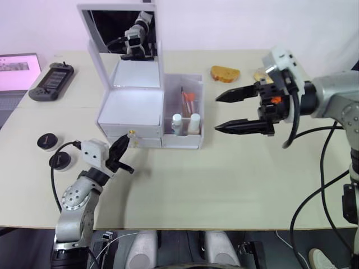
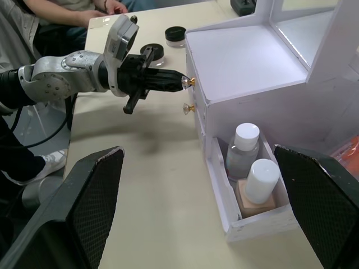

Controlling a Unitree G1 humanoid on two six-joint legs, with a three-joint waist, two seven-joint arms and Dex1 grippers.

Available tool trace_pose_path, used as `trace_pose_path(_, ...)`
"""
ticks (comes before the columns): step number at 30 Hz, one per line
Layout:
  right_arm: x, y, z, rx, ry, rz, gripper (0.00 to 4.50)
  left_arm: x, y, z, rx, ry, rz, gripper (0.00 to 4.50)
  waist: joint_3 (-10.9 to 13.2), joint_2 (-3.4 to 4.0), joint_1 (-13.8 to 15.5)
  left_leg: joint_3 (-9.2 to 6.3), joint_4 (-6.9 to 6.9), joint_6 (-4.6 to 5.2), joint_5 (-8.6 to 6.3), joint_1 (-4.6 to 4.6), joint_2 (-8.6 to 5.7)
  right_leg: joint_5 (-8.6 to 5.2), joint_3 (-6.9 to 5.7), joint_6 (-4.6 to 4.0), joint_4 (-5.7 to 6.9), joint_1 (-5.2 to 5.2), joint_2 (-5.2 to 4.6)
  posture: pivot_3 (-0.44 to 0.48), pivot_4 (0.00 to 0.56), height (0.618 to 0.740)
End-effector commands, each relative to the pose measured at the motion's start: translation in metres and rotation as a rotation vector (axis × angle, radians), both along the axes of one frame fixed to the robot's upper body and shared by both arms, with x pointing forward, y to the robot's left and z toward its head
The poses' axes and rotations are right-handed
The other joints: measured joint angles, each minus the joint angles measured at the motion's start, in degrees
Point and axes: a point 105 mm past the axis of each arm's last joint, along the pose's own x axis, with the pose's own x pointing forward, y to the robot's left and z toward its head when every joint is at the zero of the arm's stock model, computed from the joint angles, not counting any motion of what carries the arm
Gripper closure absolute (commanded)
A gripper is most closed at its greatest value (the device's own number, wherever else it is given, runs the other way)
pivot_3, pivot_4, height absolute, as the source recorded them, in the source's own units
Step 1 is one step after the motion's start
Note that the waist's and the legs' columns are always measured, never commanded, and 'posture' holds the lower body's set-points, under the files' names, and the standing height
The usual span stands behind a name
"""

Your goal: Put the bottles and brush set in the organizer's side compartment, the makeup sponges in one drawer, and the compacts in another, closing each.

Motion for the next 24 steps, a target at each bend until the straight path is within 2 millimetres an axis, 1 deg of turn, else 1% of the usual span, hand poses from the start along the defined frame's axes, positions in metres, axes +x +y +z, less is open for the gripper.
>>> trace_pose_path(1, -0.004, -0.007, 0.008, 0.033, -0.012, -0.002, 0.0, -0.012, 0.009, 0.015, -0.026, -0.023, -0.014, 4.44, 0.0, 0.0, -0.2, 0.0, -0.02, 0.0, 0.0, 0.0, 0.0, 0.0, 0.0, 0.0, -0.02, 0.0, 0.0, 0.0, 0.15, 0.74)
trace_pose_path(5, 0.005, -0.031, -0.008, 0.076, 0.095, -0.097, 0.0, -0.032, 0.023, 0.017, -0.008, 0.03, -0.053, 4.44, 0.0, -0.01, -0.2, 0.01, -0.08, 0.01, -0.01, -0.02, 0.0, -0.04, 0.01, -0.03, -0.06, -0.03, 0.0, 0.0, 0.15, 0.74)
trace_pose_path(7, 0.013, -0.048, -0.018, 0.11, 0.133, -0.178, 0.0, -0.041, 0.035, 0.021, 0.002, 0.057, -0.064, 3.91, 0.0, -0.01, -0.1, 0.01, -0.08, 0.01, -0.01, -0.03, 0.0, -0.05, 0.01, -0.04, -0.07, -0.04, -0.01, 0.0, 0.15, 0.74)
trace_pose_path(8, 0.017, -0.057, -0.024, 0.123, 0.146, -0.223, 0.0, -0.045, 0.044, 0.022, 0.016, 0.071, -0.062, 3.58, 0.0, -0.01, -0.1, 0.01, -0.09, 0.01, -0.01, -0.04, 0.0, -0.06, 0.01, -0.06, -0.08, -0.05, -0.01, 0.0, 0.15, 0.74)
trace_pose_path(11, 0.018, -0.081, -0.04, 0.138, 0.167, -0.309, 0.0, -0.056, 0.073, 0.021, 0.072, 0.118, -0.045, 1.99, 0.0, 0.0, -0.1, 0.02, -0.08, 0.01, -0.01, -0.03, 0.01, -0.07, 0.01, -0.07, -0.07, -0.06, -0.01, 0.0, 0.15, 0.74)
trace_pose_path(13, 0.022, -0.101, -0.051, 0.156, 0.148, -0.391, 0.0, -0.064, 0.096, 0.023, 0.104, 0.145, -0.021, 0.99, 0.0, 0.0, -0.2, 0.03, -0.08, 0.01, -0.01, -0.03, 0.01, -0.07, 0.01, -0.08, -0.08, -0.07, -0.01, 0.0, 0.15, 0.74)
trace_pose_path(14, 0.023, -0.108, -0.056, 0.157, 0.137, -0.417, 0.0, -0.066, 0.103, 0.025, 0.112, 0.151, -0.013, 0.4, 0.0, 0.0, -0.2, 0.06, -0.09, 0.01, -0.01, -0.03, 0.01, -0.07, 0.02, -0.08, -0.09, -0.07, -0.01, 0.0, 0.15, 0.74)
trace_pose_path(15, 0.024, -0.117, -0.06, 0.168, 0.134, -0.447, 0.0, -0.068, 0.112, 0.027, 0.119, 0.153, 0.0, 0.03, 0.0, 0.0, -0.2, 0.06, -0.08, 0.01, -0.01, -0.03, 0.01, -0.07, 0.01, -0.08, -0.1, -0.07, -0.01, 0.0, 0.15, 0.74)
trace_pose_path(16, 0.023, -0.127, -0.07, 0.155, 0.124, -0.483, 0.0, -0.071, 0.126, 0.029, 0.129, 0.161, 0.026, 0.03, 0.0, 0.0, -0.2, 0.07, -0.09, 0.01, -0.01, -0.03, 0.01, -0.08, 0.02, -0.08, -0.11, -0.07, -0.01, 0.0, 0.15, 0.74)
trace_pose_path(17, 0.023, -0.134, -0.076, 0.142, 0.116, -0.505, 0.0, -0.072, 0.135, 0.031, 0.135, 0.167, 0.043, 0.03, 0.0, 0.0, -0.2, 0.08, -0.1, 0.01, -0.01, -0.03, 0.01, -0.07, 0.02, -0.08, -0.1, -0.09, -0.02, 0.0, 0.15, 0.74)
trace_pose_path(20, 0.021, -0.161, -0.095, 0.184, 0.1, -0.623, 0.0, -0.082, 0.175, 0.035, 0.14, 0.175, 0.143, 0.03, 0.0, 0.0, -0.3, 0.08, -0.14, 0.02, -0.01, -0.02, 0.02, -0.08, 0.01, -0.08, -0.1, -0.09, -0.01, 0.0, 0.15, 0.74)
trace_pose_path(22, 0.018, -0.18, -0.112, 0.15, 0.079, -0.698, 0.0, -0.088, 0.193, 0.034, 0.147, 0.185, 0.189, 0.03, 0.0, 0.0, -0.4, 0.09, -0.15, 0.02, -0.01, -0.02, 0.02, -0.08, 0.02, -0.08, -0.11, -0.08, -0.01, 0.0, 0.15, 0.74)
trace_pose_path(24, 0.013, -0.197, -0.122, 0.132, 0.054, -0.756, 0.0, -0.096, 0.208, 0.032, 0.146, 0.194, 0.234, 0.03, 0.0, 0.0, -0.4, 0.12, -0.14, 0.01, -0.01, -0.02, 0.02, -0.08, 0.03, -0.08, -0.14, -0.08, -0.02, 0.0, 0.15, 0.74)
